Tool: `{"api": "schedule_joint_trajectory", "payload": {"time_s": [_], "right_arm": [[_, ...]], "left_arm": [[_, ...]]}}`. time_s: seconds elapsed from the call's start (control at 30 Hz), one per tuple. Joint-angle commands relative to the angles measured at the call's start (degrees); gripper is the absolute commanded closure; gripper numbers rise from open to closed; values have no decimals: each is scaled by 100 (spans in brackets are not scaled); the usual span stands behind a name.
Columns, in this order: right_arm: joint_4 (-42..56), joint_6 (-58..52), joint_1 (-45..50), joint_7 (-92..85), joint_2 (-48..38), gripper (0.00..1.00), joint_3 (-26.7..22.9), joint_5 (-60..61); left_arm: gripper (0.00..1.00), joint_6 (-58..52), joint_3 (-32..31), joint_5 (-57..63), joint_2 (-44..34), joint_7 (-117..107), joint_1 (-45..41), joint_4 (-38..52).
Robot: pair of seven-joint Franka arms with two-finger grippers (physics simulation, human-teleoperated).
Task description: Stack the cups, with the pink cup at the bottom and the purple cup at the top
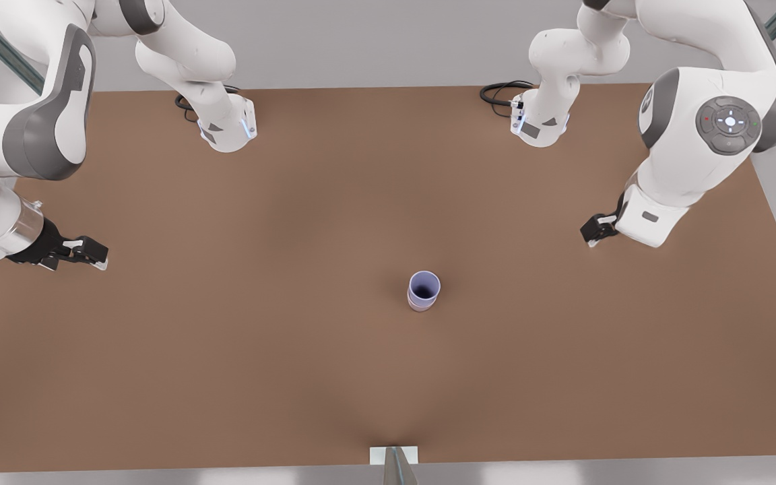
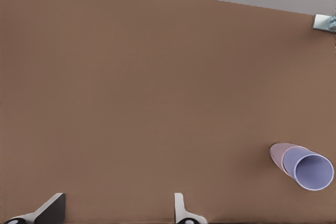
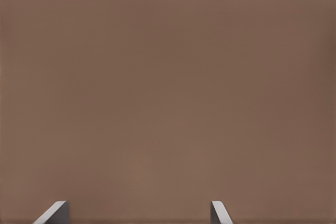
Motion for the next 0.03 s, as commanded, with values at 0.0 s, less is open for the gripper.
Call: {"api": "schedule_joint_trajectory", "payload": {"time_s": [0.0], "right_arm": [[3, -1, 0, -4, -7, 0, 1, 4]], "left_arm": [[0, -194, -14, 41, -30, 2534, 13, 0]]}}
